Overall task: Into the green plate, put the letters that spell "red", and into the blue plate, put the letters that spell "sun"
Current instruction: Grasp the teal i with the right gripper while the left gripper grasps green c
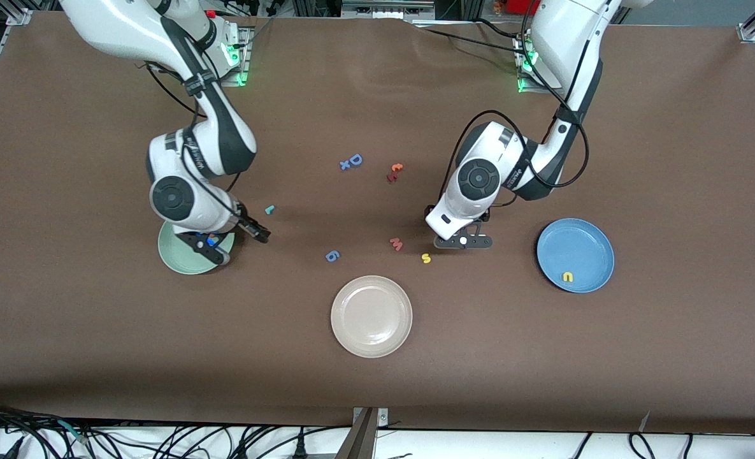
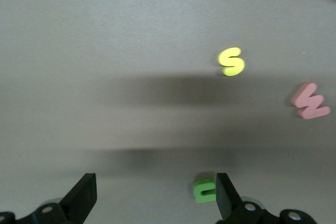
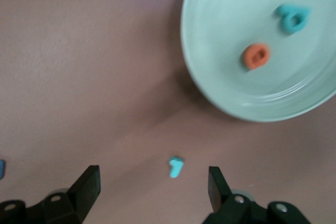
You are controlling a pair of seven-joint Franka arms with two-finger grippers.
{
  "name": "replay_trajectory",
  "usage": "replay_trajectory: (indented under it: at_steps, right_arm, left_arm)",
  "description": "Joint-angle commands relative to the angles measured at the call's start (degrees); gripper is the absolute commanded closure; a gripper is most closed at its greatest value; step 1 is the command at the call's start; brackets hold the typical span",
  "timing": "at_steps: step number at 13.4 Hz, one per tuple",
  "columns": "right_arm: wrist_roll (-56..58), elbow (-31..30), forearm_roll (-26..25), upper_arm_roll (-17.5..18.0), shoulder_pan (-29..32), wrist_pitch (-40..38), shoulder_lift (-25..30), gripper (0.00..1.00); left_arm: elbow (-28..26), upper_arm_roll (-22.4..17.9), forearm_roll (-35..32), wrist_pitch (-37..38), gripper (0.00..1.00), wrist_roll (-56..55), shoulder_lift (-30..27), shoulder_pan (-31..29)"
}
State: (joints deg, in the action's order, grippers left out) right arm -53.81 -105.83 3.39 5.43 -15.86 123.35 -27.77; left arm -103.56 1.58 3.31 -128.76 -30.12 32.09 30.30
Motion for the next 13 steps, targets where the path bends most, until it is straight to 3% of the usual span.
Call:
replay_trajectory:
  at_steps: [1, 8, 9, 10, 13]
  right_arm:
    - [-2.17, -6.37, 0.66, 1.51, 0.74, 8.80, -0.18, 0.11]
    - [-4.37, -14.13, 0.66, 3.01, 0.74, 15.43, -0.01, 0.12]
    - [-4.55, -14.14, 0.66, 3.01, 0.74, 15.34, -0.01, 0.17]
    - [-4.55, -14.14, 0.66, 3.01, 0.74, 15.17, -0.01, 0.33]
    - [-4.29, -14.14, 0.66, 2.92, 0.74, 15.34, -0.01, 0.51]
  left_arm:
    - [-6.38, 0.17, 0.91, -6.75, 0.00, -0.73, -2.38, 0.81]
    - [-9.64, 0.17, 0.91, -11.08, 0.00, -6.16, -2.21, 4.32]
    - [-9.65, 0.17, 0.91, -11.60, 0.00, -7.22, -2.21, 4.77]
    - [-10.43, 0.17, 0.91, -13.35, 0.00, -7.84, -2.12, 5.20]
    - [-13.42, 0.17, 0.91, -18.28, 0.00, -8.29, -1.94, 5.74]
